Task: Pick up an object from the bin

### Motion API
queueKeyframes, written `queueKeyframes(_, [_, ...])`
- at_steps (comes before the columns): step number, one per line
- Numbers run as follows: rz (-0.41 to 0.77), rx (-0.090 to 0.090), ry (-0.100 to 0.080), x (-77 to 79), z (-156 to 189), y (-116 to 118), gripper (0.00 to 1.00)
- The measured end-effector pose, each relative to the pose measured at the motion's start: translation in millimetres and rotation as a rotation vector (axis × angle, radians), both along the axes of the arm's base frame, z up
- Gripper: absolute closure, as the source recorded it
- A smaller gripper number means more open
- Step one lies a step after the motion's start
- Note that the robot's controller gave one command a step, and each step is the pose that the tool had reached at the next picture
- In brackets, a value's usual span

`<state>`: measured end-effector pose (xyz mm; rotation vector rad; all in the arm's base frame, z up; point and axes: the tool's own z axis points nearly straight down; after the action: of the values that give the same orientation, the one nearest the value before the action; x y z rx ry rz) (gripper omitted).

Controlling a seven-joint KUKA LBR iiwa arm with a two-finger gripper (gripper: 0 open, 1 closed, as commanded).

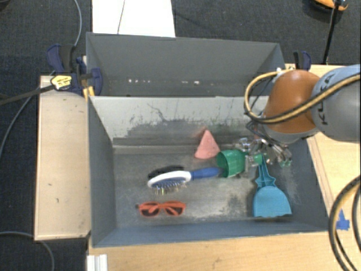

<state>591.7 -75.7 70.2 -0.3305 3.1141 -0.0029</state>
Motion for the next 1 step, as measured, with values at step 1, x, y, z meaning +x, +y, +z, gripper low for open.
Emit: queueKeyframes(1, [0.000,0.000,0.000,0.0,0.1,0.0,1.00])
